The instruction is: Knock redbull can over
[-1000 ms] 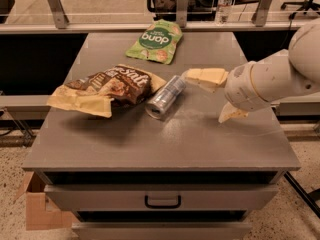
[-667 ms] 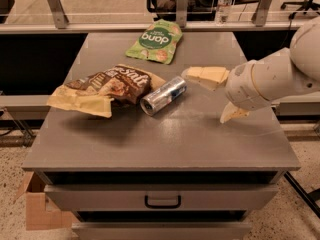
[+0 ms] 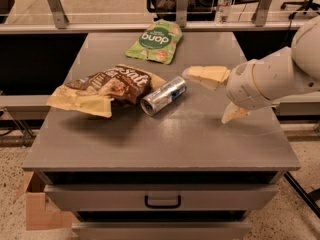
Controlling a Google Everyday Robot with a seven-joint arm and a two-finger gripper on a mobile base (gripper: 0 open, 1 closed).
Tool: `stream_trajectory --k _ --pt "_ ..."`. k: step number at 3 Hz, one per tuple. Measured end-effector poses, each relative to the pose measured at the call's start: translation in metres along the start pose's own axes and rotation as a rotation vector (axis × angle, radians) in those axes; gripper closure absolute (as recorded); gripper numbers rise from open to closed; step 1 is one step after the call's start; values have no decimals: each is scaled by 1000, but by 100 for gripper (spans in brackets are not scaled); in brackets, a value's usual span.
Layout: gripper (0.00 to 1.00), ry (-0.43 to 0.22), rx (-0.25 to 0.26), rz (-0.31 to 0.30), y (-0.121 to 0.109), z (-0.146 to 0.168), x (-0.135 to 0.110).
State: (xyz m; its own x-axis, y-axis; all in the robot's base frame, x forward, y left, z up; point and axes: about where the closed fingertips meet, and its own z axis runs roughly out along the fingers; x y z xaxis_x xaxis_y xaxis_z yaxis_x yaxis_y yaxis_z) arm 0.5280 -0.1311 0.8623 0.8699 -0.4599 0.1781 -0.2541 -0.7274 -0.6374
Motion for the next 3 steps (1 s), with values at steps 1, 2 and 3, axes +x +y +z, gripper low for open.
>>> stream_trajectory --k 1,2,3 --pt "0 0 0 0 0 0 0" --pt "0 0 0 0 0 0 0" --pt "0 0 0 0 -1 -1 0"
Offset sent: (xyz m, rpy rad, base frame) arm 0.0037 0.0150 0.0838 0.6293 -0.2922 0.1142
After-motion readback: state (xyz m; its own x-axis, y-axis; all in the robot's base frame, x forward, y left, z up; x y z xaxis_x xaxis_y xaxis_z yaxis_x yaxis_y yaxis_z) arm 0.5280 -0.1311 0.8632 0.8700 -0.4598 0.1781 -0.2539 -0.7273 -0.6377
